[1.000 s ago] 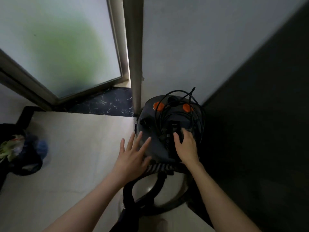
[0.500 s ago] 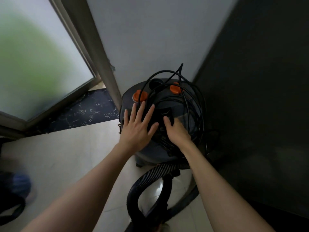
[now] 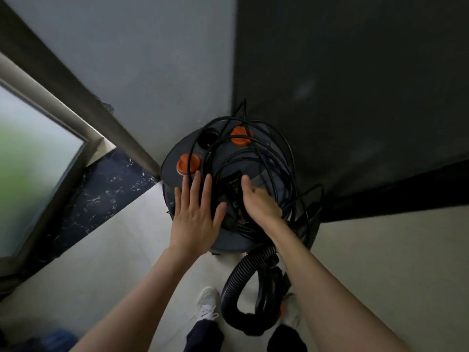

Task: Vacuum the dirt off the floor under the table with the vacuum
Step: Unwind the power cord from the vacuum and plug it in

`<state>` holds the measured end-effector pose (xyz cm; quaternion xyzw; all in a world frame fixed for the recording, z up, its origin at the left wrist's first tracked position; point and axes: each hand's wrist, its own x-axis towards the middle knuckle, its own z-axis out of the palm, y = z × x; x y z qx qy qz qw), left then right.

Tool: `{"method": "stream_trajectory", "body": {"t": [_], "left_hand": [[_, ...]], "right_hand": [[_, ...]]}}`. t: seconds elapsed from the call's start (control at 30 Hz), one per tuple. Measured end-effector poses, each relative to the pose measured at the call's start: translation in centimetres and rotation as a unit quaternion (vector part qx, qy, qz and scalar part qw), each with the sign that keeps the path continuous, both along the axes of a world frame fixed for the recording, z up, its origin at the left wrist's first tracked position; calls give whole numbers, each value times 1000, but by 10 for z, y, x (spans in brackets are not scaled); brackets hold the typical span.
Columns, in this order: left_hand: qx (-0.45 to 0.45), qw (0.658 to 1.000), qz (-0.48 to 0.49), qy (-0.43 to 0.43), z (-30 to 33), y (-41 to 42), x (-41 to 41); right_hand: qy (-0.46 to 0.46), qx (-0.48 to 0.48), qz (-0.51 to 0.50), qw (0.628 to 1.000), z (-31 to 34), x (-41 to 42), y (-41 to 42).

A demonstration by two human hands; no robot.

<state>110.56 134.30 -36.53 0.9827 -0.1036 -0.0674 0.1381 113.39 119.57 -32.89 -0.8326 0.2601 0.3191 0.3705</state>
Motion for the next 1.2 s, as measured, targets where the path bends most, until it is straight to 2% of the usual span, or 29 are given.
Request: {"method": "stream_trajectory", "body": {"t": [0.1, 0.27, 0.47, 0.57, 0.9, 1.2], "left_hand": [[-3, 999, -32, 13, -2, 7, -30], [-2, 995, -93, 25, -4, 18, -80], [8, 983, -179, 33, 1, 23, -122], [11, 975, -216, 47, 5, 11, -124], [16, 914, -404, 39, 6, -30, -150], [11, 872, -489, -14, 1, -75, -160]], "right_hand": [[10, 47, -86, 995, -6, -40, 4], [16, 137, -230, 963, -13, -109, 14], [44, 211, -351, 911, -9, -180, 20], [26, 239, -422, 874, -5, -205, 17], [-5, 205, -572, 794, 0, -266, 0], [-47, 203, -669, 714, 6, -295, -19]]}}
